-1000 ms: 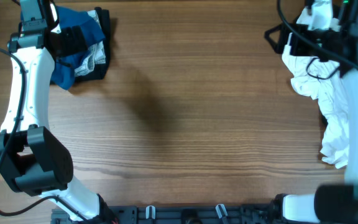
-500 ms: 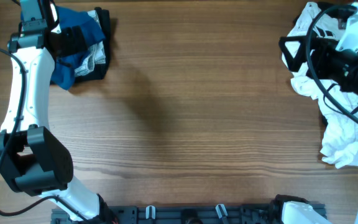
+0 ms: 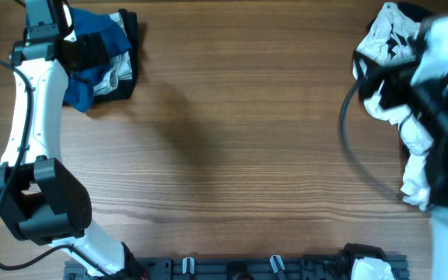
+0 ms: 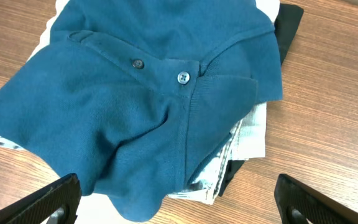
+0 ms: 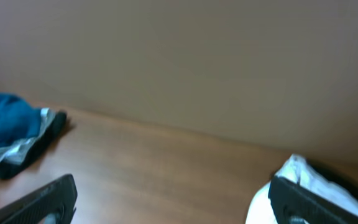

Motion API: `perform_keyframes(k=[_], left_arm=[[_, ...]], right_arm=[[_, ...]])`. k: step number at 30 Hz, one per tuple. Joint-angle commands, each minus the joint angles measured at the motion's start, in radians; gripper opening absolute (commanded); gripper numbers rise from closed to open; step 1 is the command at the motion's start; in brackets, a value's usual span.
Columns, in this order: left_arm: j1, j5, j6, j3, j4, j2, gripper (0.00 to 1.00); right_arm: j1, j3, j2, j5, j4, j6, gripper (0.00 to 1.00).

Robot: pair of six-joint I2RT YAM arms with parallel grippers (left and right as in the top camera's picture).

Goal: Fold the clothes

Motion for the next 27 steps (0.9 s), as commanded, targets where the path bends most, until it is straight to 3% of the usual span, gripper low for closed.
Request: perform_keyframes(k=[1, 8, 13, 19, 27], left_arm=[[-0.002, 0.005, -0.017, -0.003, 0.000, 0.007, 1.00], [-0.002, 0.005, -0.017, -0.003, 0.000, 0.007, 1.00], [-0.002, 0.005, -0.017, -0.003, 0.000, 0.007, 1.00], [-0.002, 0.005, -0.017, -0.003, 0.000, 0.006, 1.00], [-0.002, 0.005, -0.017, -0.003, 0.000, 0.006, 1.00]], right_arm=[[0.043, -0.279, -0.182, 0.041, 0.158, -0.009, 1.00], [0.163, -0.773, -0.488, 0.193, 0.454, 0.146, 1.00], [0.174, -0.982, -0.718, 0.192, 0.494, 0.167, 1.00], [0.174, -1.106, -0.905, 0.179, 0.483, 0.166, 1.00], [0.174, -1.151, -0.965, 0.171, 0.449, 0.156, 1.00]])
